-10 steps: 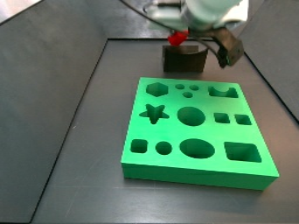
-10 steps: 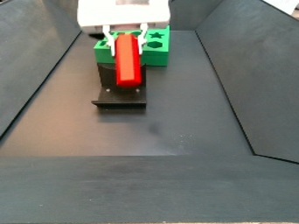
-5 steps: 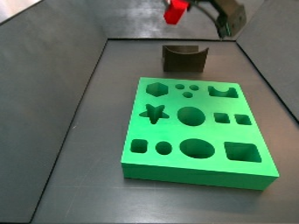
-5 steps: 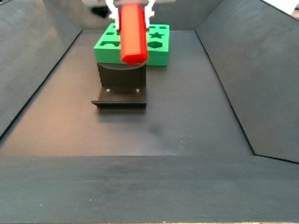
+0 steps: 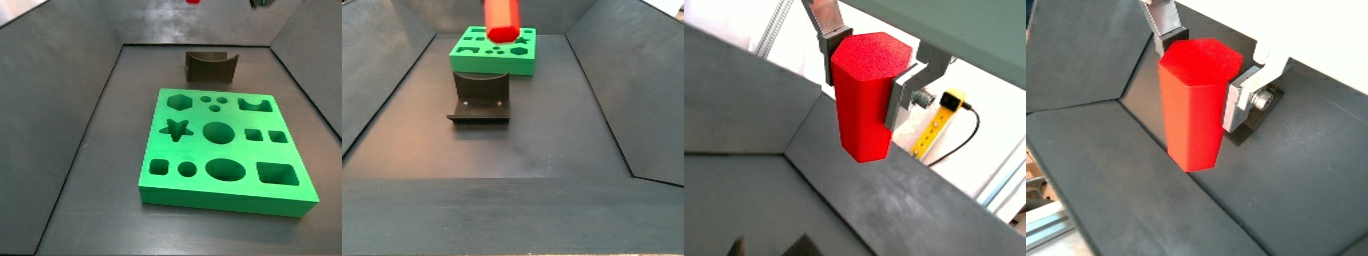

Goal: Pick up the hexagon object. Move up. Place the hexagon object on the fixture. Regrasp the hexagon object. Move to above the board. Insert the hexagon object.
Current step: Move to above the board.

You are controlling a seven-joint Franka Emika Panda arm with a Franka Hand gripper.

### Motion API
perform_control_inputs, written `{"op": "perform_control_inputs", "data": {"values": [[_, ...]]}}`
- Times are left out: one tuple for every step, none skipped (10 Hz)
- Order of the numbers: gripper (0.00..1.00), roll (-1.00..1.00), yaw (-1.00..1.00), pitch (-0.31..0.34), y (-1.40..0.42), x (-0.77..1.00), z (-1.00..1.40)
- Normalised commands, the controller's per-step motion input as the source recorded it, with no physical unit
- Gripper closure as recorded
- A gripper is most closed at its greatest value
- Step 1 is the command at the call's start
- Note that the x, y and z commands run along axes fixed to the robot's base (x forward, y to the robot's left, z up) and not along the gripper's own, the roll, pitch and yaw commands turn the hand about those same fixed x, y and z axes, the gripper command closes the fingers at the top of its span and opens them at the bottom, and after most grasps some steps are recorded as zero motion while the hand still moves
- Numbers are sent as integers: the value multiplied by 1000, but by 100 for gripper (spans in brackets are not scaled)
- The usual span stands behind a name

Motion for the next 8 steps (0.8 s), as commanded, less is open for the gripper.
{"op": "perform_control_inputs", "data": {"values": [[100,-54,33,52,1,-144,1000],[100,-53,34,45,0,-136,1000],[100,-57,37,40,-4,-113,910],[100,-55,34,37,-8,-73,677],[100,-54,31,42,-10,-48,501],[100,-54,28,53,-14,-26,326],[100,-1000,-74,-27,-1000,-231,148],[100,-1000,-76,-30,-1000,-225,116]]}}
